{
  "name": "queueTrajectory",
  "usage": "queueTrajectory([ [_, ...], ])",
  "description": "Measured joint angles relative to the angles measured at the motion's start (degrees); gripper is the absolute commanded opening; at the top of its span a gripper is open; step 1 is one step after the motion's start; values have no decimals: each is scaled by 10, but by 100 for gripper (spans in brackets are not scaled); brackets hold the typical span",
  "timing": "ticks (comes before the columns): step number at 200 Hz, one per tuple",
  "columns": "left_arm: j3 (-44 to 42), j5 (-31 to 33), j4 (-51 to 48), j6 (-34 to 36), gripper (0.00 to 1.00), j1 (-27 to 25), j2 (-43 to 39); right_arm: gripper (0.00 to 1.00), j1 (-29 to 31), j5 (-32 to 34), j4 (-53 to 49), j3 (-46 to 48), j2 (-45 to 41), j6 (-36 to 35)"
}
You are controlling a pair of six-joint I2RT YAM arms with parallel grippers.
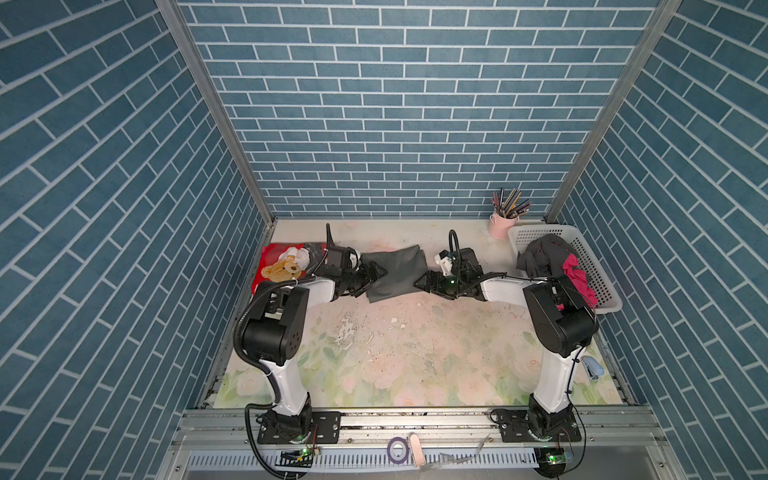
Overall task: Fold and stack the t-shirts
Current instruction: 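Lower the fold onto the bundle and open both grippers, then grasp the folded bundle with the left gripper while the right gripper releases it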
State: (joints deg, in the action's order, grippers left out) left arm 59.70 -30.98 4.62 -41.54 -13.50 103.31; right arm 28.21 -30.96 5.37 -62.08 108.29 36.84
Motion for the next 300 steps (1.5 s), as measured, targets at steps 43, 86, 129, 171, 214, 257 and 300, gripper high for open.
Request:
queueTrajectory([
  [43, 78, 122, -118, 100, 88, -7, -50, 94, 0, 25, -38, -10, -86, -25],
  [86, 81, 134, -180, 132, 87, -11, 20, 94, 0, 34, -56, -10, -109, -37],
  [129, 114, 139, -220, 153, 83, -32, 74, 95, -1, 40, -70, 12, -130, -39],
  [171, 186, 182, -243, 185, 31, -53, 132, 95, -7, 43, -72, 31, -160, -39],
  [214, 241, 247, -272, 249, 0, -78, 167, 96, -18, 44, -70, 52, -193, -39],
  [257, 246, 323, -304, 362, 0, -84, 149, 96, -20, 49, -71, 78, -221, -39],
  [300, 206, 375, -303, 500, 0, -73, 27, 96, -17, 53, -63, 94, -240, -39],
])
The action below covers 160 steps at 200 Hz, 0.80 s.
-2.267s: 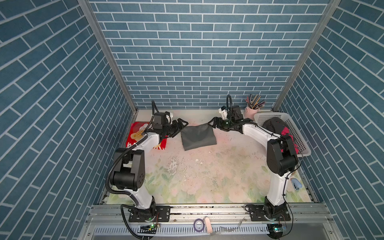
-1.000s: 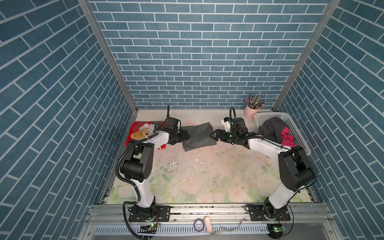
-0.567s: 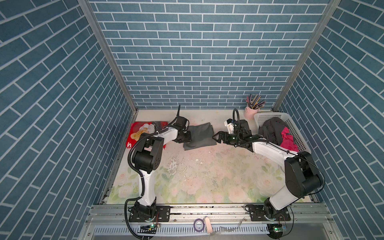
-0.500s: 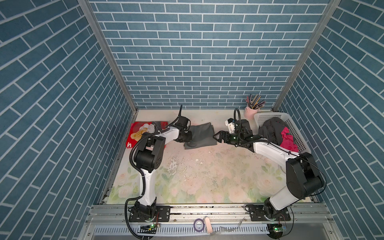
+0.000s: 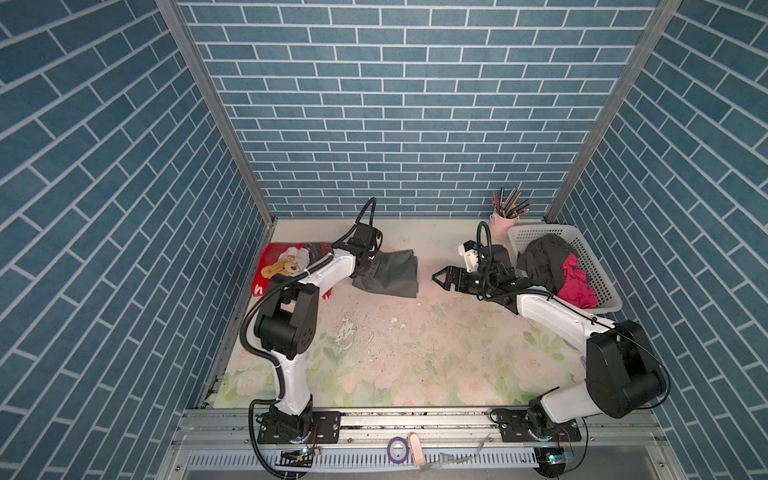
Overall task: Fold and stack the t-shirts
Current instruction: 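Grasp the folded bundle with the left gripper while the right gripper releases it, then carry the folded grey shirt with the left gripper onto the red teddy-bear package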
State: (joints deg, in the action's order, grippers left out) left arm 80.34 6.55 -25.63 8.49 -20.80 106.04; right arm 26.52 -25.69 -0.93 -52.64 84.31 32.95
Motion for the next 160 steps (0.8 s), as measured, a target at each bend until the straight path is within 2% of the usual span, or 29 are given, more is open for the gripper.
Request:
queueTrajectory([
  [38, -21, 22, 14, 83, 0, 53, -76, 96, 19, 4, 4, 0, 0, 0],
  [80, -26, 24, 19, 125, 0, 136, -87, 97, 43, 9, 4, -1, 1, 0],
  [137, -61, 22, 24, 180, 0, 148, -135, 97, 60, 12, -8, -27, 23, 0],
  [160, -75, 7, 26, 192, 0, 171, -169, 97, 69, 12, -17, -48, 38, 0],
])
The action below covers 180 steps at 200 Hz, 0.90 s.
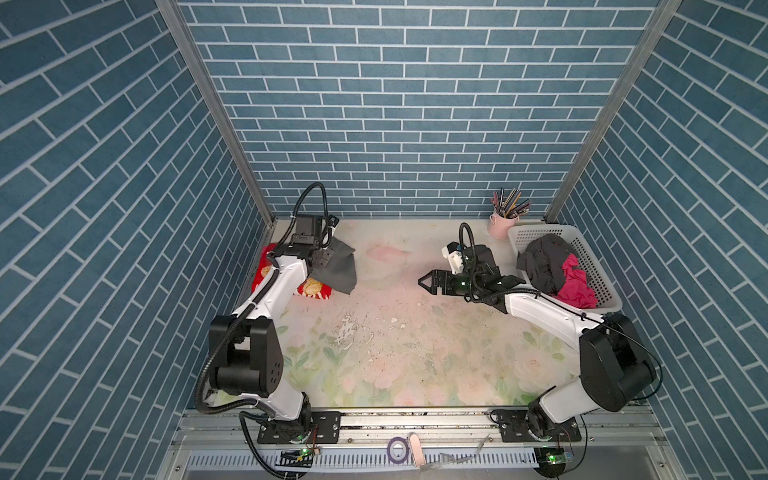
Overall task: Fold and stack the t-shirts
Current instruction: 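Carry the folded grey shirt with the left gripper onto the red teddy-bear package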
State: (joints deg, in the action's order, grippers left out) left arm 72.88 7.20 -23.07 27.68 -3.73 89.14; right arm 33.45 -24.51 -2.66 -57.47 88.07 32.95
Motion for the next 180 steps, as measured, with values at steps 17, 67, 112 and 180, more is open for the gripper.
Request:
queueTrajectory([
  [17, -8, -24, 11, 2, 0, 34, -21, 97, 9, 0, -4, -15, 10, 0],
  [67, -34, -95, 66, -1, 0, 117, -21, 97, 27, -1, -37, -48, 36, 0],
  [112, -37, -134, 93, -15, 0, 165, 19, 97, 33, -1, -65, -68, 37, 0],
  [180, -50, -159, 143, -50, 0, 220, 41, 97, 35, 1, -104, -101, 53, -3],
])
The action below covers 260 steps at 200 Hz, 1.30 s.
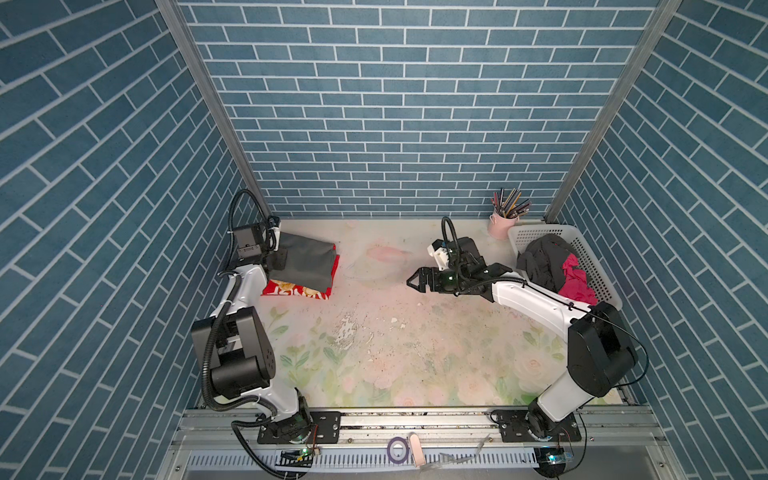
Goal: Fold and stack the t-shirts
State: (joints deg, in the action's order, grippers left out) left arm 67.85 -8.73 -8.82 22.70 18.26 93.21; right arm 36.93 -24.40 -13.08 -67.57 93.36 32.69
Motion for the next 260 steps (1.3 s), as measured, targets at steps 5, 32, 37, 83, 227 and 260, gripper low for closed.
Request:
queueTrajectory([
  [5, 0, 0, 3, -2, 0, 2, 5, 97, 0, 0, -2, -1, 0, 0],
  [32, -1, 6, 10, -15, 86, 5, 32, 97, 1, 0, -6, -2, 1, -1],
  [37, -1, 13, 10, -21, 88, 6, 38, 97, 1, 0, -7, -2, 1, -1],
  [83, 0, 73, 6, -77, 88, 20, 52, 97, 1, 31, -17, 3, -14, -16],
  [227, -513, 167, 396, -331, 88, -179, -294, 98, -271, 464, 401, 520, -339, -215],
  [260, -545, 176, 485, -317, 88, -180, -213, 99, -274, 467, 557, 580, -311, -269],
])
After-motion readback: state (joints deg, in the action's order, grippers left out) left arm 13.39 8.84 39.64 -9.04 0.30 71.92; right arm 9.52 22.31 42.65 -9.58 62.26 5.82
